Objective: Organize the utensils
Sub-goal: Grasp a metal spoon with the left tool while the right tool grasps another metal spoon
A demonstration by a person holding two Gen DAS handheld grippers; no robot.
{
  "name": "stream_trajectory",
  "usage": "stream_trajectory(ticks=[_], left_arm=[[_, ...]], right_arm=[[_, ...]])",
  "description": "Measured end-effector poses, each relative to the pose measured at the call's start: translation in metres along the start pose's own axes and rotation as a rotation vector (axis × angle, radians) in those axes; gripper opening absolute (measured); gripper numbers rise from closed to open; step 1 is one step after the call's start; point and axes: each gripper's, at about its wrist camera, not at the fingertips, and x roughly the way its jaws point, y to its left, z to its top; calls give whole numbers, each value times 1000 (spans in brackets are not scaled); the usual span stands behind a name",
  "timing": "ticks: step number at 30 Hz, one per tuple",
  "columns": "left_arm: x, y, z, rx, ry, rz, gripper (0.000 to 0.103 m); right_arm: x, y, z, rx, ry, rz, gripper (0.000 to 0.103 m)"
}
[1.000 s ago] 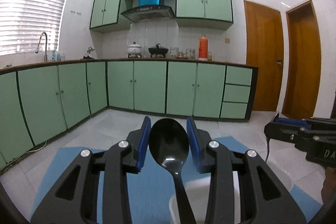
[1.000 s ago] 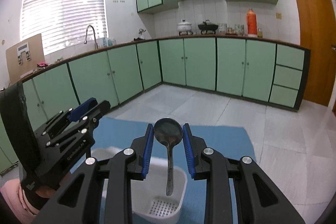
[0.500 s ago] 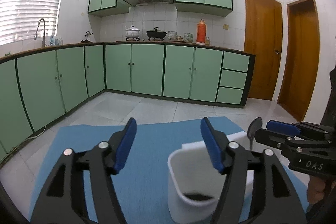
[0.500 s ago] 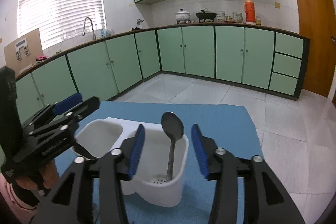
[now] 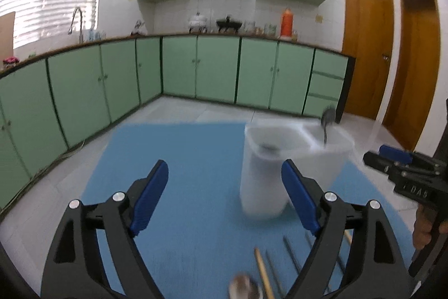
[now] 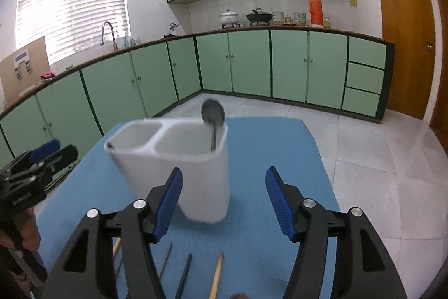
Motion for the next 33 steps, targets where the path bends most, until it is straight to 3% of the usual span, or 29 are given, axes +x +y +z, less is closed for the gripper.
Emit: stream_trajectory(ticks=[6, 12, 24, 29, 33], left_arm=[[3, 5, -40, -34, 188, 36, 81], [16, 16, -73, -95, 316, 60, 80], [34, 14, -85, -90, 387, 85, 70], [34, 10, -84, -82, 383, 73, 55], [32, 6, -86, -77, 380, 47, 33]], right_arm=[[-11, -4, -28, 19, 41, -10, 61], [-16, -7, -53, 35, 83, -23, 61], [-16, -22, -73, 80, 120, -40, 61], [-15, -18, -78, 70, 140, -35, 61], [-12, -15, -85, 50, 168, -36, 61]])
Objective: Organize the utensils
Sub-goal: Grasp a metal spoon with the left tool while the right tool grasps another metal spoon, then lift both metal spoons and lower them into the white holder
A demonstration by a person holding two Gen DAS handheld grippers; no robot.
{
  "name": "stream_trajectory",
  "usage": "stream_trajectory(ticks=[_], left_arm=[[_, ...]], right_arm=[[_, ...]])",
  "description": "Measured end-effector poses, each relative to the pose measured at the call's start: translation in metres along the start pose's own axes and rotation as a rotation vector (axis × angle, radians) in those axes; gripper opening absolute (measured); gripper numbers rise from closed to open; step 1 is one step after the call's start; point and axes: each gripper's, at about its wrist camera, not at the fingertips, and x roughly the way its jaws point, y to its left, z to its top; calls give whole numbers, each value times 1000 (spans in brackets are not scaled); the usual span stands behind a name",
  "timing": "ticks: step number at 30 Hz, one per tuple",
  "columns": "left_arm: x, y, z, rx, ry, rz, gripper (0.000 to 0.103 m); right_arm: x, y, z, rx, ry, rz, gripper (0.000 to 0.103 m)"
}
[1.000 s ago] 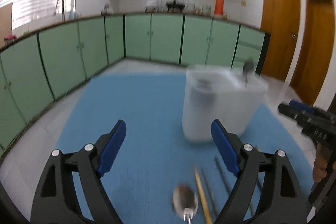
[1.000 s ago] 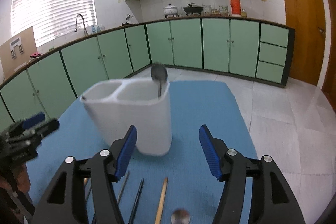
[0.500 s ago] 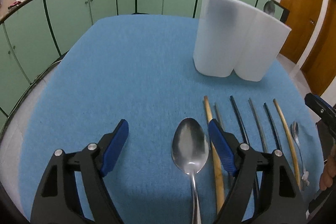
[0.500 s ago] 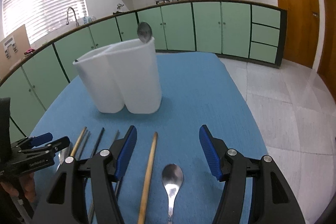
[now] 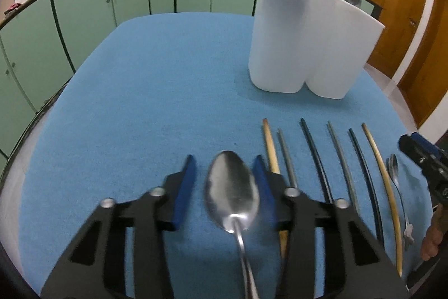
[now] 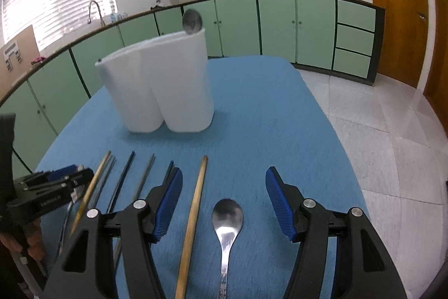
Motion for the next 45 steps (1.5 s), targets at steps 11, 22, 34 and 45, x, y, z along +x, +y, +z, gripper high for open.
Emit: stream_trajectory(ticks=[11, 22, 34, 45], left_arm=[[-6, -2, -7, 8, -22, -47, 33], [-8, -3, -8, 34, -28, -57, 33], [-10, -3, -9, 40, -35, -55, 33], [-46, 0, -12, 31, -172, -79, 33]], right_arm=[[6, 2, -11, -39, 88, -35, 51], [15, 2, -16, -58, 146, -48, 42], [11, 8, -20, -72, 150, -72, 26], [-36, 6, -13, -50, 3, -7, 26]])
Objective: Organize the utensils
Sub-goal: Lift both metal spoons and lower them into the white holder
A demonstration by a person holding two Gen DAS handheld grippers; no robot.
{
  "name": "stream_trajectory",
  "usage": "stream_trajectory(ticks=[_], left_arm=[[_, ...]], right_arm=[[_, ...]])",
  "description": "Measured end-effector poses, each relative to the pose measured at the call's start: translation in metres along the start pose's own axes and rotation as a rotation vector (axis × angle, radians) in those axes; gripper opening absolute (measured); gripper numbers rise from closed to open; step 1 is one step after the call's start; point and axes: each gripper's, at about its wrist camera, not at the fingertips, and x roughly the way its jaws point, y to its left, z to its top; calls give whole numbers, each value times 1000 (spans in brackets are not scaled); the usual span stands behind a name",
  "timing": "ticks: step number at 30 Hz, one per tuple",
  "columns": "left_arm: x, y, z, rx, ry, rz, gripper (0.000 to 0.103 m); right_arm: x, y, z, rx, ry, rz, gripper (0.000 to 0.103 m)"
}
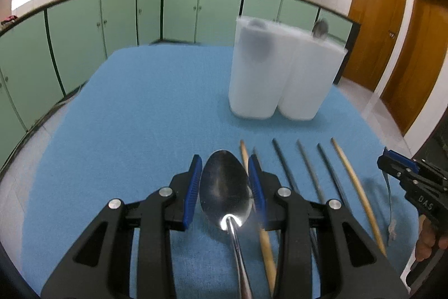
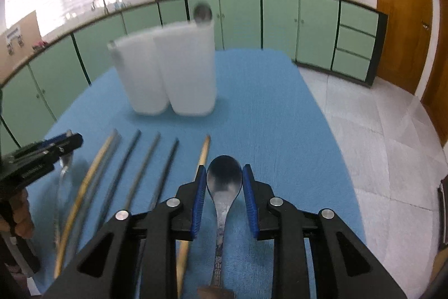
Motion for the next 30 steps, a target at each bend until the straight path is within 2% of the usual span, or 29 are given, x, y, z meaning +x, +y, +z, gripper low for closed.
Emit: stream_trajectory(ticks=[4, 11, 23, 30], left_arm=[[-22, -2, 4, 11, -97, -16, 33], [-54, -9, 11, 23, -248, -21, 33], [-77, -10, 34, 24, -379, -21, 33], [-84, -18, 66, 54, -457, -31, 33]], right_arm=[[-27, 0, 8, -4, -86, 23, 26], [-57, 0, 22, -5, -186, 47, 26], [-79, 2, 47, -20, -282, 68, 26], [-84, 10, 72, -56, -324, 85, 26]])
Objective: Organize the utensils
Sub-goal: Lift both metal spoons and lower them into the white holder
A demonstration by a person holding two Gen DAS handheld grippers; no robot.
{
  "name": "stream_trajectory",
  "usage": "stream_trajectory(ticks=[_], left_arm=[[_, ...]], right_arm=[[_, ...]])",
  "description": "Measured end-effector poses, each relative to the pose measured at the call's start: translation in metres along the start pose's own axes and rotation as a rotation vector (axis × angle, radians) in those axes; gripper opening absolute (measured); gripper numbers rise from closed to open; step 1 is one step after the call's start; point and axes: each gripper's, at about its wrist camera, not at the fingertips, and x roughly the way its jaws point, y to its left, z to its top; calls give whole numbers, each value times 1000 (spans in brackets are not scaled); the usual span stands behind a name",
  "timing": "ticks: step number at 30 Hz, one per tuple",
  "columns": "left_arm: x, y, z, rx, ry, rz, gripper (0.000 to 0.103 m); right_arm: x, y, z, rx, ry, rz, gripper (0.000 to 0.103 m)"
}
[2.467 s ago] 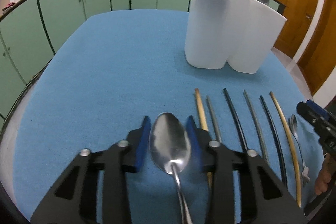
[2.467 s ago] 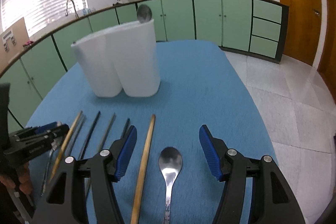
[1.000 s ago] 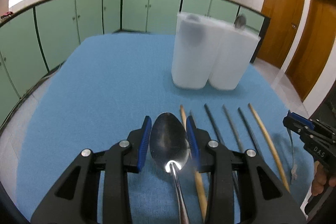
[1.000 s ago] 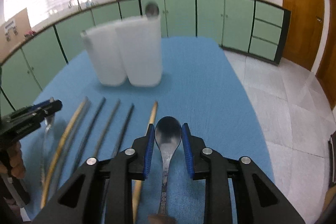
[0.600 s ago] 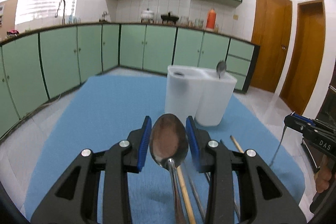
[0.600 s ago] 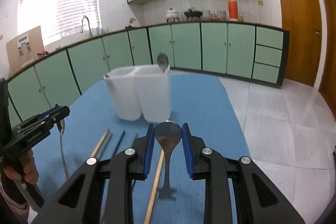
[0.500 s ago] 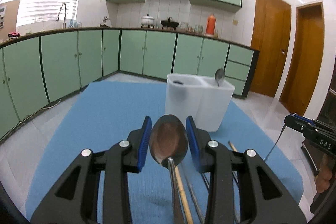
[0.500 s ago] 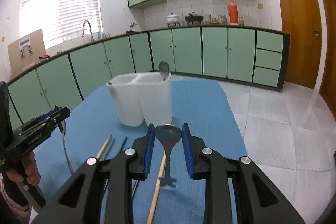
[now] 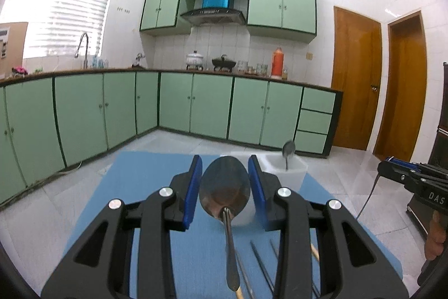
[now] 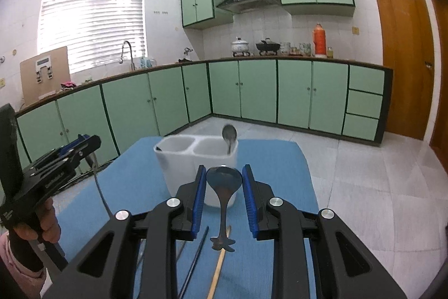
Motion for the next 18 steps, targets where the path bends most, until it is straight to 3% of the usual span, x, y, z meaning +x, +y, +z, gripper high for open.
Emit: stream_trajectory(ticks=[9, 18], left_arm=[[19, -11, 51, 21, -109, -27, 33], [67, -25, 92, -2, -193, -47, 33]], right_arm=[[15, 3, 45, -28, -56, 42, 26], [56, 4, 92, -34, -96, 51, 26]])
